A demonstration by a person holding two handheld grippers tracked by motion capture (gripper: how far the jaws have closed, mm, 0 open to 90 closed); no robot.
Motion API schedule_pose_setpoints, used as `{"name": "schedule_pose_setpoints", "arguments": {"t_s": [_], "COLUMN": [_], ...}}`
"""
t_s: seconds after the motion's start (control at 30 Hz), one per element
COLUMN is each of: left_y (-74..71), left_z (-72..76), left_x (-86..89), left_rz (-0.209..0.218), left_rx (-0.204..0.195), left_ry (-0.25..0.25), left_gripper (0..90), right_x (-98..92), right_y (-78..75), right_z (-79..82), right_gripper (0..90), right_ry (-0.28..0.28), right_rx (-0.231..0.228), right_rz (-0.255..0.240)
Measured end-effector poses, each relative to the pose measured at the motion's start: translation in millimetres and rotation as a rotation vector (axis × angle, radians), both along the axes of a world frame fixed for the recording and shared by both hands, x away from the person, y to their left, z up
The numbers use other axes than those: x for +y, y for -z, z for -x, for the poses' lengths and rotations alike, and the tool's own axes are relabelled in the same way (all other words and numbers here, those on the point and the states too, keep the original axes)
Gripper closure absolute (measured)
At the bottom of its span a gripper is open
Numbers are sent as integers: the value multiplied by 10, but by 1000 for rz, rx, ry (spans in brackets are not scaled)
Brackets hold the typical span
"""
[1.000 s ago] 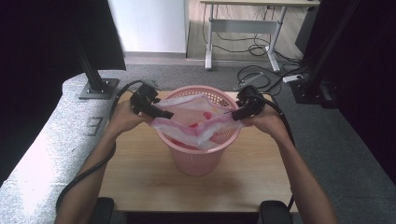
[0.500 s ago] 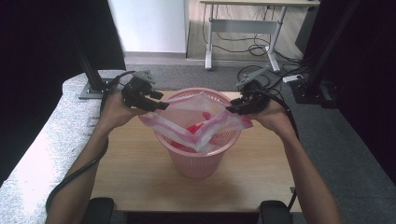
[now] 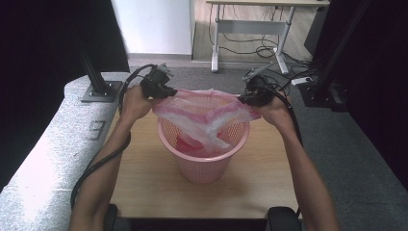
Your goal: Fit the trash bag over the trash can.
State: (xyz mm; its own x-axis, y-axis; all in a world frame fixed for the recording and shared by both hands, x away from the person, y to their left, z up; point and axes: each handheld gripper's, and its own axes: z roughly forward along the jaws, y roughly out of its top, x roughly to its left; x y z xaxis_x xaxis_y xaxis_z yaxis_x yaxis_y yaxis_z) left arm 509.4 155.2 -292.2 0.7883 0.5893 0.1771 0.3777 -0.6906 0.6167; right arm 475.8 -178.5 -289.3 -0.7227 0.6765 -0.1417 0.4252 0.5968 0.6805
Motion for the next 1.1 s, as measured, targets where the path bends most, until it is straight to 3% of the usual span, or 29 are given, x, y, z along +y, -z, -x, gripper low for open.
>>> {"name": "schedule_pose_setpoints", "arguments": {"t_s": [0.1, 0.23, 0.47, 0.8, 0.9, 1.0, 1.03, 1.07, 1.1], "left_y": [104, 198, 269, 297, 351, 390, 388, 376, 356], "left_z": [-93, -176, -268, -319, -343, -307, -295, -287, -283], "left_x": [-18, -4, 60, 92, 109, 155, 181, 216, 261], "left_rz": [-12, 4, 80, 127, 77, 132, 138, 138, 142], "left_rx": [46, 94, 171, 218, 239, 231, 225, 208, 204], "left_ry": [2, 19, 36, 35, 25, 48, 49, 34, 26], "left_gripper": [886, 885, 886, 883, 880, 879, 846, 751, 630], "right_x": [18, 6, -10, -1, -4, -41, -51, -69, -89], "right_y": [87, 185, 328, 415, 462, 522, 536, 542, 538], "right_z": [-96, -184, -273, -314, -325, -320, -315, -313, -311], "right_gripper": [887, 890, 893, 895, 894, 892, 883, 834, 730], "right_ry": [15, 27, 36, 63, 76, 62, 59, 54, 64], "right_rx": [22, 59, 141, 189, 207, 223, 225, 227, 221], "right_rz": [5, -4, -39, -31, 10, -15, -22, -31, -33]}}
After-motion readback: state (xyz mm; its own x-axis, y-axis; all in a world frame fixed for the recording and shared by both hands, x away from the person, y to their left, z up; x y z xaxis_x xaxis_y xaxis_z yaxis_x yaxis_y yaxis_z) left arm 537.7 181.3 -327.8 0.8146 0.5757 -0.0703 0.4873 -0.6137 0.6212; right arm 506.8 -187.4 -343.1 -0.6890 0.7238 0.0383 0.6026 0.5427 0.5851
